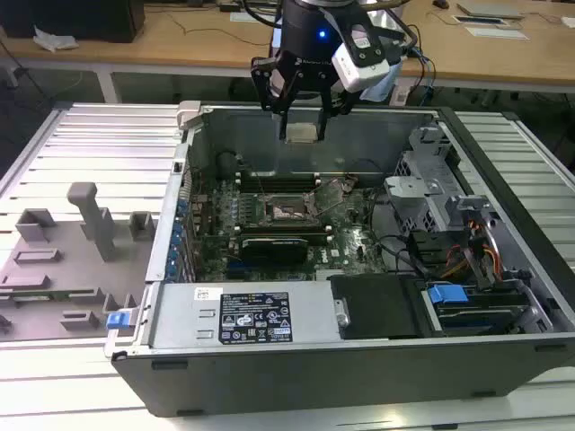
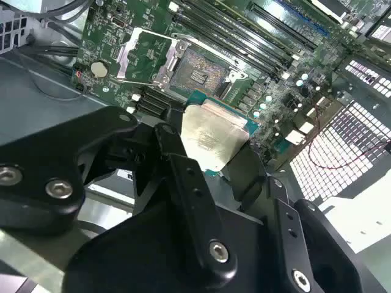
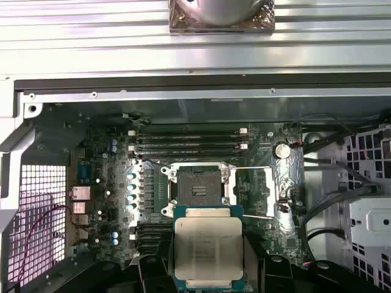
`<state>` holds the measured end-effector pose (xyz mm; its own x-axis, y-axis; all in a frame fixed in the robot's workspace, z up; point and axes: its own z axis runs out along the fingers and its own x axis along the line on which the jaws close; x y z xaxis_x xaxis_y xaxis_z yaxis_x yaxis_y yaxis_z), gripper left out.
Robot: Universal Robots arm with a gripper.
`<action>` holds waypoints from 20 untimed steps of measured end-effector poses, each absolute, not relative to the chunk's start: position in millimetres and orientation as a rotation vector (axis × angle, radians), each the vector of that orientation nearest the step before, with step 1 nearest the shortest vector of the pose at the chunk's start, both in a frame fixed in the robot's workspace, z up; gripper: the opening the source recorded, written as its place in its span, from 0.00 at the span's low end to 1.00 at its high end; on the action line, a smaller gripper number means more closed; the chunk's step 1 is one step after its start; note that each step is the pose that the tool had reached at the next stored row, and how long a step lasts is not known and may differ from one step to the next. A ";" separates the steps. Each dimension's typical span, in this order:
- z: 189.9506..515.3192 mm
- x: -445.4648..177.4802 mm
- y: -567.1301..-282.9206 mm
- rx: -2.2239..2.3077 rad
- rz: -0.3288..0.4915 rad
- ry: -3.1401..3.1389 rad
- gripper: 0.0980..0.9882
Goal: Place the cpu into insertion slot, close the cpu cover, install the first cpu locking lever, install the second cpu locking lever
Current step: 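Place the cpu into insertion slot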
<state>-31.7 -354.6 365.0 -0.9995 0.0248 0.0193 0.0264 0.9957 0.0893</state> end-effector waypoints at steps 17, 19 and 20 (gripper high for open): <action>331.1 -31.9 -352.6 -0.033 -0.156 -3.120 0.50; 326.5 -31.9 -352.6 -0.033 -0.156 -3.120 0.50; 324.6 -31.9 -352.6 -0.033 -0.156 -3.120 0.50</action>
